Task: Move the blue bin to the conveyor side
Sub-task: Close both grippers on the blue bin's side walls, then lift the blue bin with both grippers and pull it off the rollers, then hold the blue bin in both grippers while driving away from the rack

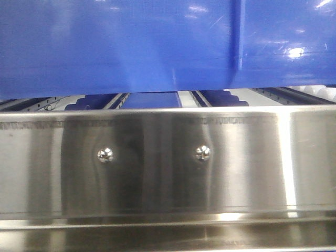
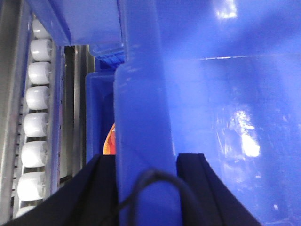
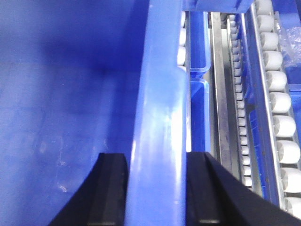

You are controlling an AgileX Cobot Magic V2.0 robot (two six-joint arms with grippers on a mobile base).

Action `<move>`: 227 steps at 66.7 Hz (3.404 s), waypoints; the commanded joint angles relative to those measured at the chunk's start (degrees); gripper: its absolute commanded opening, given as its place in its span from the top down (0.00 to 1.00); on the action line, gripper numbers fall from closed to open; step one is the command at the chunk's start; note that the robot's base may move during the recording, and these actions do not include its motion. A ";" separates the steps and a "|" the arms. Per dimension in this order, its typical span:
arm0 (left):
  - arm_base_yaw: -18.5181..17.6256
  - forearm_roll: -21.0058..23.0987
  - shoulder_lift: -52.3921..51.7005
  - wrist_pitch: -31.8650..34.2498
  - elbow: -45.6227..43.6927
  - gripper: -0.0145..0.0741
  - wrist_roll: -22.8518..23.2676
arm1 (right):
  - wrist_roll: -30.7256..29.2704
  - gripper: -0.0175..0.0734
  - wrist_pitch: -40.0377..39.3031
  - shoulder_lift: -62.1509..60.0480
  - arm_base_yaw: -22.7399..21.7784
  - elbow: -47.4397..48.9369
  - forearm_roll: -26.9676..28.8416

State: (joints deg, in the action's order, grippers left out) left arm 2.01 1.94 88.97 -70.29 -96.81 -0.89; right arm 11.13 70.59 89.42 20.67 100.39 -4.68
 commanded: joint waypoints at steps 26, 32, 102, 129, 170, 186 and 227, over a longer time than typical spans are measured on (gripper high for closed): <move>-0.03 0.33 -11.11 1.48 0.02 0.86 -0.14 | -0.46 0.89 -0.63 -8.37 0.04 0.43 0.23; -0.03 0.33 -15.03 3.35 1.93 0.86 -0.14 | -0.46 0.89 -0.63 -11.09 0.04 0.01 0.13; -0.03 2.66 -41.68 19.09 21.41 0.86 -0.14 | -1.13 0.89 -11.39 -36.47 0.04 -13.71 0.03; -0.03 2.66 -41.68 19.09 21.41 0.86 -0.14 | -1.13 0.89 -12.14 -36.35 0.04 -13.71 0.03; -0.03 2.66 -41.68 19.09 21.41 0.86 -0.14 | -1.13 0.89 -12.14 -36.35 0.04 -13.71 0.03; -0.03 2.66 -41.68 19.09 21.41 0.86 -0.14 | -1.13 0.89 -12.14 -36.35 0.04 -13.71 0.03; -0.03 2.64 -43.17 19.09 21.41 0.86 -0.14 | -1.13 0.89 -12.31 -36.35 0.04 -13.71 0.03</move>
State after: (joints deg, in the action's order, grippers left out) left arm 2.01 6.65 47.45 -57.58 -74.69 0.00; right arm 11.51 64.59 54.31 21.11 85.77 0.83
